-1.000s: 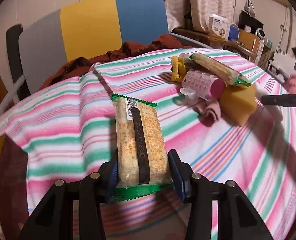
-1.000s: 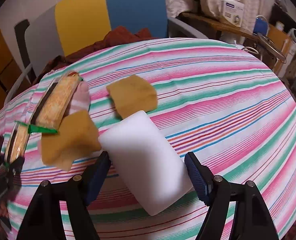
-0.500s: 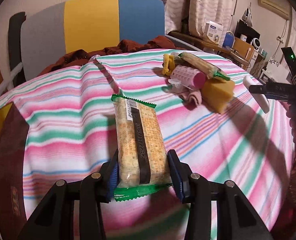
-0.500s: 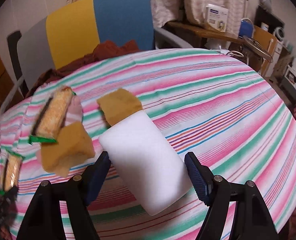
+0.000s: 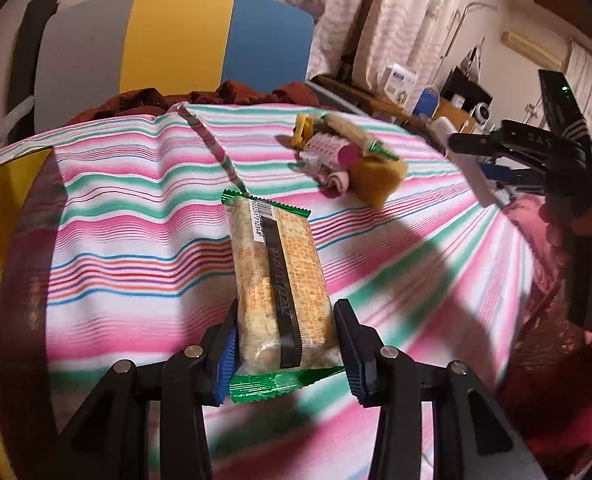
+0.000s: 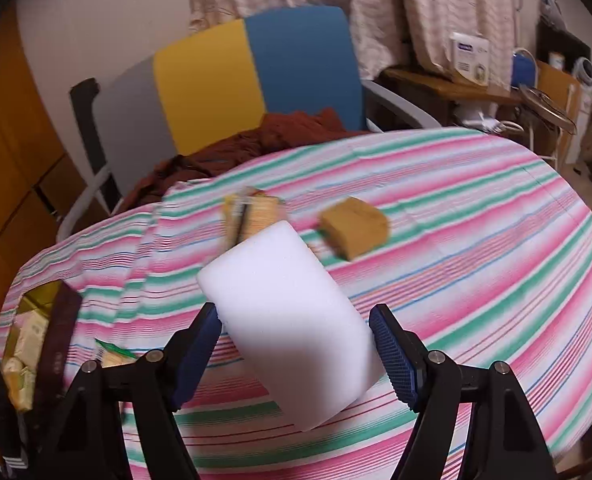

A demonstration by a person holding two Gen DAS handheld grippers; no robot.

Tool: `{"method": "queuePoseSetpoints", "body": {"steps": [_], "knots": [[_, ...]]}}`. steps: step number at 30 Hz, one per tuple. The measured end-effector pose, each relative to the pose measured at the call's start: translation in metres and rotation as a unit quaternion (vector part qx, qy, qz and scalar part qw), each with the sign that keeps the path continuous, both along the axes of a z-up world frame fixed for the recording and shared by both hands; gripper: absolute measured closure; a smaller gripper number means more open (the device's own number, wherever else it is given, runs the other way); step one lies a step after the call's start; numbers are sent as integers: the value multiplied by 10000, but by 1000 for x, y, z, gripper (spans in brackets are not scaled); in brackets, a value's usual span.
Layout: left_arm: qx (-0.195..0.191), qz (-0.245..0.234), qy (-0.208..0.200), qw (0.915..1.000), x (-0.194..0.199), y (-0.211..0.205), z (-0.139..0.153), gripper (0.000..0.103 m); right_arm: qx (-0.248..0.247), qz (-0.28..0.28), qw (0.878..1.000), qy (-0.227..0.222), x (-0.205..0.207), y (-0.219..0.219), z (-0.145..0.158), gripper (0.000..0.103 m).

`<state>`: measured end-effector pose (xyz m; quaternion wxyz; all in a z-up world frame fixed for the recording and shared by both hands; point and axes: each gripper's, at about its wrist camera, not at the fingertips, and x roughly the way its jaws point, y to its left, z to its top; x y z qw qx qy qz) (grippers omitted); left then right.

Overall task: Organize objects
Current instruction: 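Carry the cracker packet and white block toward the gold tray with both tools, then lower the cracker packet and white block into the tray and open both tools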

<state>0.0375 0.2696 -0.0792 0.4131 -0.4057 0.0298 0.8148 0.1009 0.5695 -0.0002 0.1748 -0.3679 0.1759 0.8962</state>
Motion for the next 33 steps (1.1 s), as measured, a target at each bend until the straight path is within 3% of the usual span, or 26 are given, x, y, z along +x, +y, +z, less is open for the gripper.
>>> {"method": "queuePoseSetpoints", "body": {"steps": [11, 18, 24, 33], "knots": [[526, 244, 182, 9982, 16, -68, 37, 59, -402, 1078, 9931, 212, -22, -120, 25, 26], [764, 815, 229, 9935, 8, -129, 50, 59, -655, 1652, 9839, 178, -44, -192, 21, 26], [885, 1481, 262, 9847, -13, -182, 54, 59, -945, 2064, 9739, 56, -72, -249, 8, 26], [1026, 2511, 39, 9625, -60, -249, 42, 59, -1125, 2388, 9645, -61, -122, -316, -6, 26]]}}
